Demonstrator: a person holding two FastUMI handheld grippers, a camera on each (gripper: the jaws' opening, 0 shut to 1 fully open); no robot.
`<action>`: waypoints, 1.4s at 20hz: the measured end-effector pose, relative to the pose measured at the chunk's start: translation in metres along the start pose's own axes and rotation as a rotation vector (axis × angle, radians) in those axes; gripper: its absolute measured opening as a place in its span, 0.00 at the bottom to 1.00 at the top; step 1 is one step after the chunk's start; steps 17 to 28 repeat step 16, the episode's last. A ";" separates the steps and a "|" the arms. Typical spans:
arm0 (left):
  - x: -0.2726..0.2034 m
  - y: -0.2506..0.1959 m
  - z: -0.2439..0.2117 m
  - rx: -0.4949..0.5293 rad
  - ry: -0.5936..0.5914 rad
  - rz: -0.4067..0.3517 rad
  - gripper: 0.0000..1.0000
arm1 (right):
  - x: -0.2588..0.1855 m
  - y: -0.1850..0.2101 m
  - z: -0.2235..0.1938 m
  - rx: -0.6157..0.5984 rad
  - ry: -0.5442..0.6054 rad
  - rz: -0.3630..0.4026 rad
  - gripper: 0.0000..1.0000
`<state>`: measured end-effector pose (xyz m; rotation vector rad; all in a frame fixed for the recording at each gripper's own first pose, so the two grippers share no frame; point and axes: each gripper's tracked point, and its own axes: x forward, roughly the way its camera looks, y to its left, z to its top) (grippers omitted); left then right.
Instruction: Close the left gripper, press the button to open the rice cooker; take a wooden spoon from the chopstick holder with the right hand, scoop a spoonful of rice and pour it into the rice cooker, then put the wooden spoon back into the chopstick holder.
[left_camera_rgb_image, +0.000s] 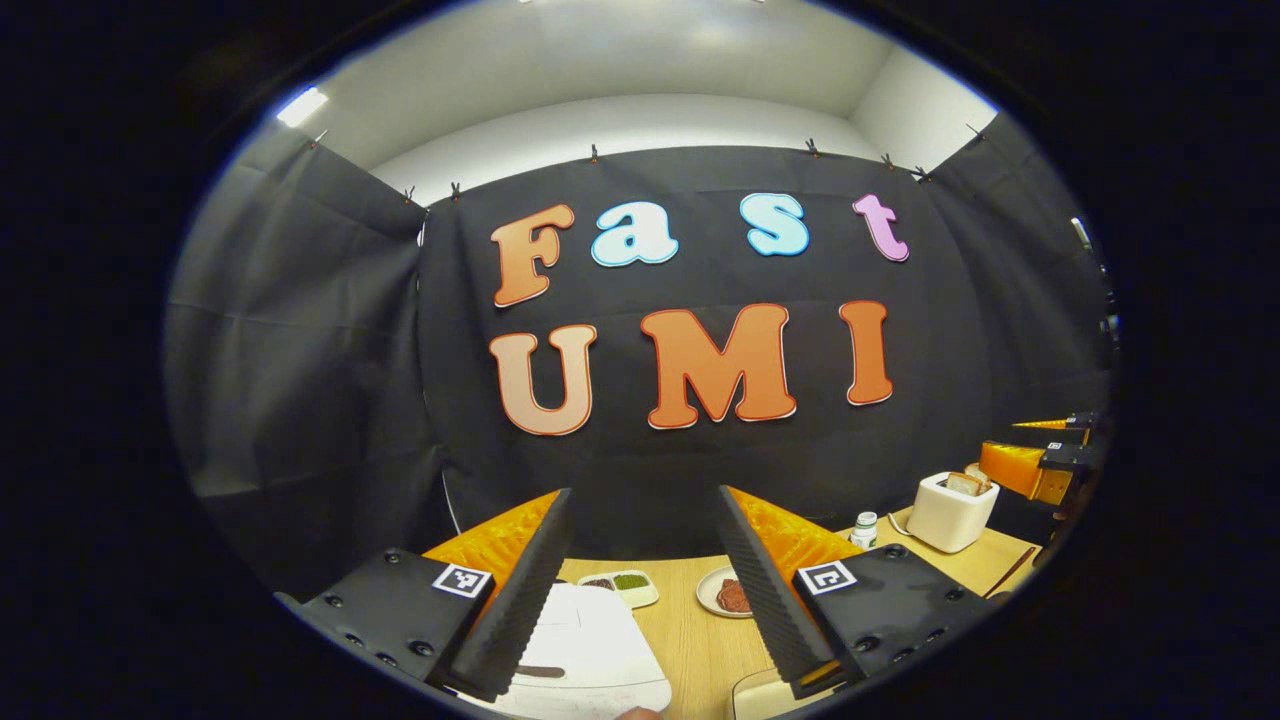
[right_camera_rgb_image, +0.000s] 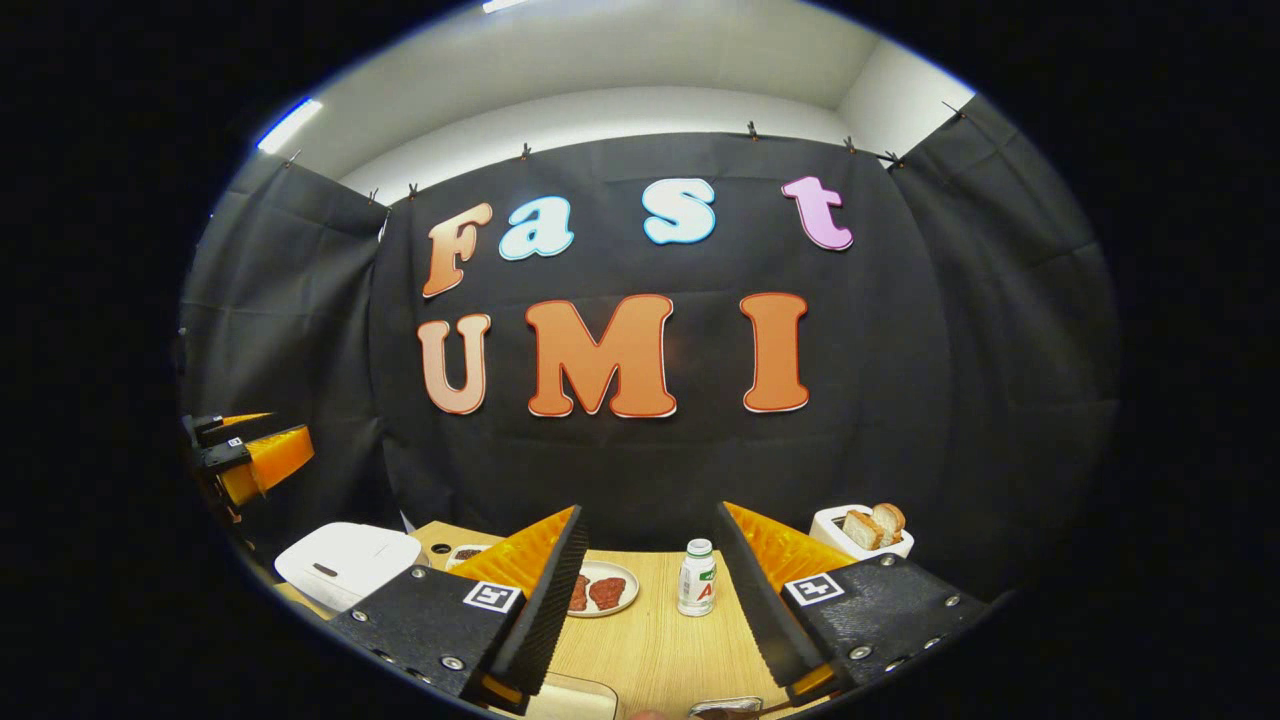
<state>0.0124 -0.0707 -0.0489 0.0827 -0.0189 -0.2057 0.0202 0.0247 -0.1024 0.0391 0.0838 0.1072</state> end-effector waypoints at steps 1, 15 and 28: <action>0.000 0.000 0.000 -0.009 0.002 0.001 0.96 | -0.001 -0.001 -0.001 0.000 -0.001 -0.004 0.81; -0.011 0.000 -0.013 -0.053 0.035 0.018 0.96 | -0.007 0.005 -0.014 0.005 0.044 -0.003 0.81; -0.013 -0.002 -0.012 -0.088 0.037 0.015 0.96 | -0.007 0.005 -0.014 0.004 0.044 0.000 0.81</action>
